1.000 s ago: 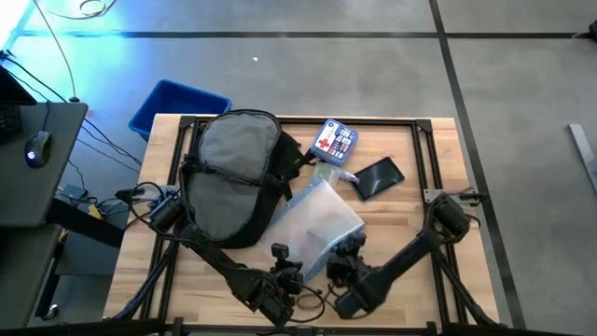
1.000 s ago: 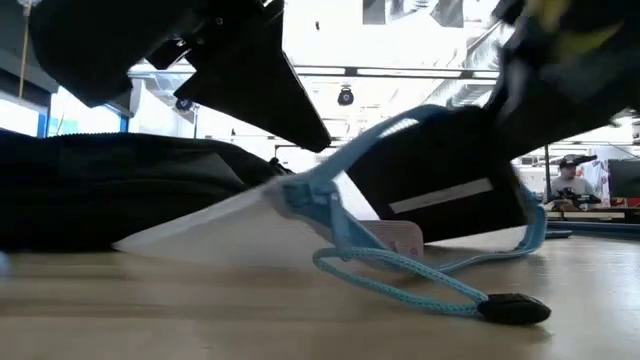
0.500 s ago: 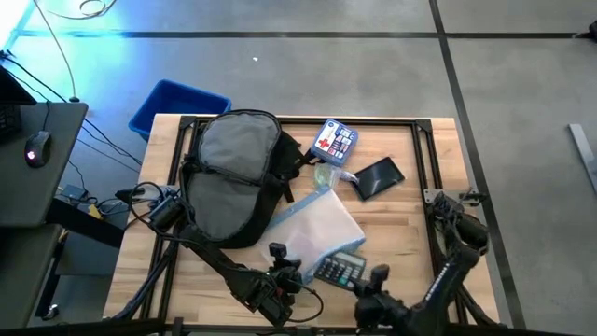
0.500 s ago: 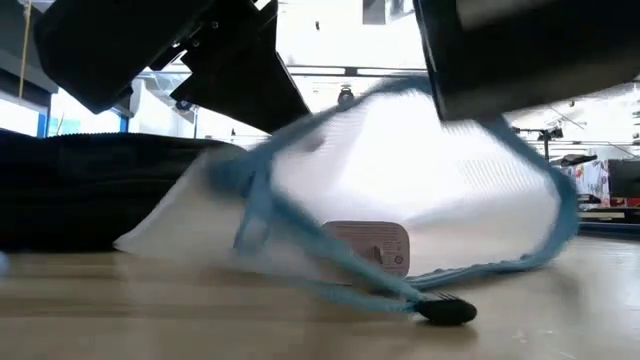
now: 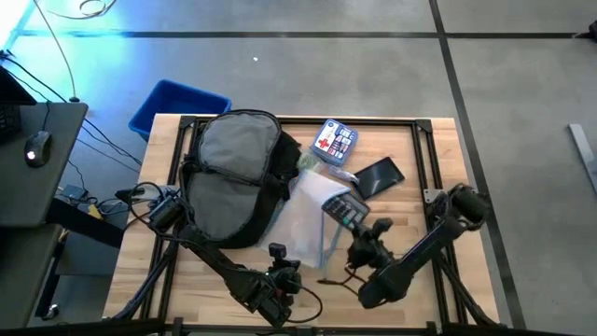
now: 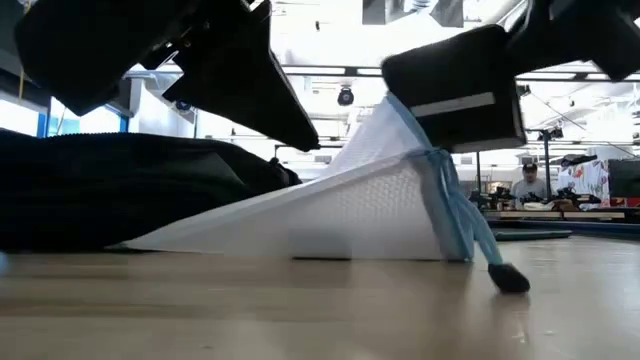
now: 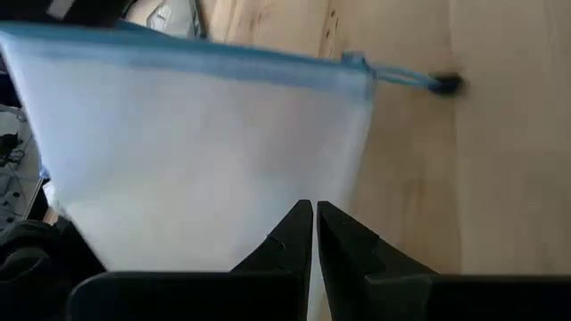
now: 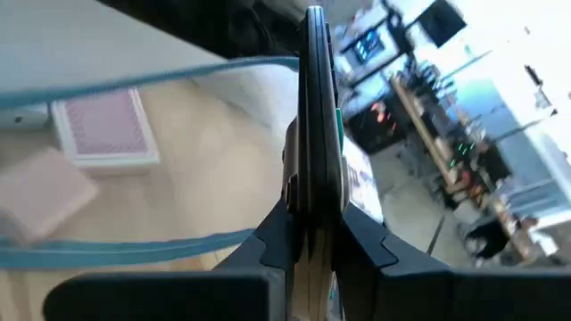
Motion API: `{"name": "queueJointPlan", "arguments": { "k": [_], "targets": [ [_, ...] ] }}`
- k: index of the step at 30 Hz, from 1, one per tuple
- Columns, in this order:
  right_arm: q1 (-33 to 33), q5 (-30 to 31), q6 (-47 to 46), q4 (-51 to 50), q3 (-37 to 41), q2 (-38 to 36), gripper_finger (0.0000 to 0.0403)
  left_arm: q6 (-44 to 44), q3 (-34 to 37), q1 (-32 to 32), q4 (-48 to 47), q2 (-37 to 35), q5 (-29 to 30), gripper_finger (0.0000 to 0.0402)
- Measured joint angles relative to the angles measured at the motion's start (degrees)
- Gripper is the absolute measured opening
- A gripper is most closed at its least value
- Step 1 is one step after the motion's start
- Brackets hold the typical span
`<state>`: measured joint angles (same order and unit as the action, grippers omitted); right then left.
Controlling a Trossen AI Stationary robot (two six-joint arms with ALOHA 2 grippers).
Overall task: Unpack backpack
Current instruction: Remove the black calculator from the white zip bag
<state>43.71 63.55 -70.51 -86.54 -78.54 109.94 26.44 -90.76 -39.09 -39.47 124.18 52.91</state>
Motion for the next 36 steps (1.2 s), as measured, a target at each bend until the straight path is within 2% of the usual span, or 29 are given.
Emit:
{"name": "queueJointPlan", "arguments": {
  "k": [2, 8, 10, 12, 15, 17, 19, 21, 26, 28, 30, 33, 36],
  "targets": [
    [0.6, -3.7, 2.9, 2.2, 0.3, -2.2, 0.0029, 0.0, 0.0, 0.0, -0.6, 0.0, 0.0, 0.0],
    [5.5, -22.5, 17.0, 14.3, -2.8, -5.7, 0.0029, 0.0, 0.0, 0.1, -1.0, 0.0, -0.1, 0.0],
    [7.8, -24.4, 18.0, 15.6, -5.1, -5.8, 0.0029, 0.3, 0.0, 0.2, -1.1, 0.0, -0.6, 0.0],
    [9.8, -18.7, 15.9, 14.7, -7.2, -5.7, 0.0029, 0.3, 0.0, 0.5, -1.2, 0.0, -2.0, 0.0],
    [11.4, -3.9, 8.3, 9.2, -8.9, -5.8, 0.0029, -1.2, 0.0, 0.6, -1.3, 0.0, -4.3, 0.0],
    [10.0, 0.9, 1.4, 3.1, -8.8, -5.8, 0.0029, -1.5, 0.0, 0.8, -1.8, 0.0, -6.4, 0.0],
    [6.8, 1.3, -6.3, -3.6, -8.0, -5.8, 0.0029, -1.5, 0.0, 1.1, -2.6, 0.0, -7.5, 0.0],
    [2.0, 1.4, -5.6, -2.3, -4.2, -6.8, 0.0029, -1.4, 0.0, 1.2, -3.7, 0.0, -7.6, 0.0],
    [-15.0, -5.5, -5.5, -2.5, 8.2, -8.3, 0.0029, 0.0, 0.0, 1.3, -6.2, 0.0, -7.8, 0.0],
    [-21.7, -6.4, -5.5, -0.8, 13.5, -8.1, 0.0029, 0.3, 0.0, 1.2, -6.2, 0.0, -7.9, 0.0],
    [-27.7, -6.4, -3.7, 3.3, 17.8, -8.2, 0.0029, 0.3, 0.0, 1.1, -6.2, 0.0, -7.9, 0.0],
    [-35.4, -6.0, 4.2, 14.5, 23.1, -8.1, 0.0029, -0.7, 0.0, 1.0, -5.6, 0.0, -7.6, 0.0],
    [-41.3, -7.1, 13.3, 23.8, 26.1, -8.1, 0.0053, -0.8, 0.0, 1.1, -5.3, 0.0, -8.6, 0.0]
  ]
}}
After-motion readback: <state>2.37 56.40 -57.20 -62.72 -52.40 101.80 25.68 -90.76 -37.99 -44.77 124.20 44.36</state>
